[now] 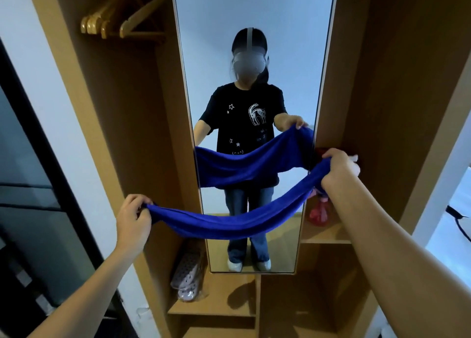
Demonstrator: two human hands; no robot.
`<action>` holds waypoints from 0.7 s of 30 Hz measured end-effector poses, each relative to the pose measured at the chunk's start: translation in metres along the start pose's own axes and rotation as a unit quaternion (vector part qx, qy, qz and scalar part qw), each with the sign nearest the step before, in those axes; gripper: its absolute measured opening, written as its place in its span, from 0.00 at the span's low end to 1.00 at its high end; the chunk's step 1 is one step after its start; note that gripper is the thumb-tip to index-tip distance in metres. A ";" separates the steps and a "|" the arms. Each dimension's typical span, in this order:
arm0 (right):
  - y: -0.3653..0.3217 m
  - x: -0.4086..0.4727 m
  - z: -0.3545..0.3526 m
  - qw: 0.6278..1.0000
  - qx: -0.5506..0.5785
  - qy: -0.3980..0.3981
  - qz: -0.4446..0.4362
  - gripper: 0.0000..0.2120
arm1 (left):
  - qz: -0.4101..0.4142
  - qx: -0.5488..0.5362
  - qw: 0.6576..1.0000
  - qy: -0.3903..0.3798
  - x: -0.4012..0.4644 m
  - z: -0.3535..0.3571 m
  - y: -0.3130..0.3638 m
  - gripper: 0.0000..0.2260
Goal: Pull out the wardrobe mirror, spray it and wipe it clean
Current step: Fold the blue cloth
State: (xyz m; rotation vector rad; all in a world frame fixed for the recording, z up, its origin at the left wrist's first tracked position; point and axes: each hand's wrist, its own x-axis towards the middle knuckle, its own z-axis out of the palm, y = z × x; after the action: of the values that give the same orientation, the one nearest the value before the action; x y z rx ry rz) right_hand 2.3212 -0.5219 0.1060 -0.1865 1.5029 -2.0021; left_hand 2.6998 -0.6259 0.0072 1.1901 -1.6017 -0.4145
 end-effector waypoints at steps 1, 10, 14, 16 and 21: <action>-0.007 -0.005 0.003 1.000 0.020 0.007 0.000 0.20 | 0.019 -0.027 0.999 -0.010 0.002 0.001 0.004 0.12; 0.002 -0.042 0.044 0.970 -0.108 -0.208 -0.065 0.17 | 0.228 -0.125 0.956 -0.133 -0.004 0.032 0.092 0.09; 0.021 -0.055 0.054 0.941 -0.159 -0.296 -0.042 0.04 | 0.267 -0.152 0.936 -0.171 -0.016 0.051 0.118 0.08; 0.028 -0.063 0.057 0.921 -0.187 -0.339 -0.051 0.02 | 0.278 -0.160 0.929 -0.188 -0.024 0.060 0.124 0.09; 0.040 -0.058 0.059 0.893 -0.313 -0.300 -0.126 0.08 | 0.260 -0.177 0.931 -0.184 -0.038 0.074 0.119 0.10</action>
State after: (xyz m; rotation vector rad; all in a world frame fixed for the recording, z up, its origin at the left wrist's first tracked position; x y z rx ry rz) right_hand 2.4102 -0.5446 0.1046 -1.2001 1.6822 -1.3514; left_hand 2.5756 -0.5625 0.0482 0.3975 -1.9816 -0.5686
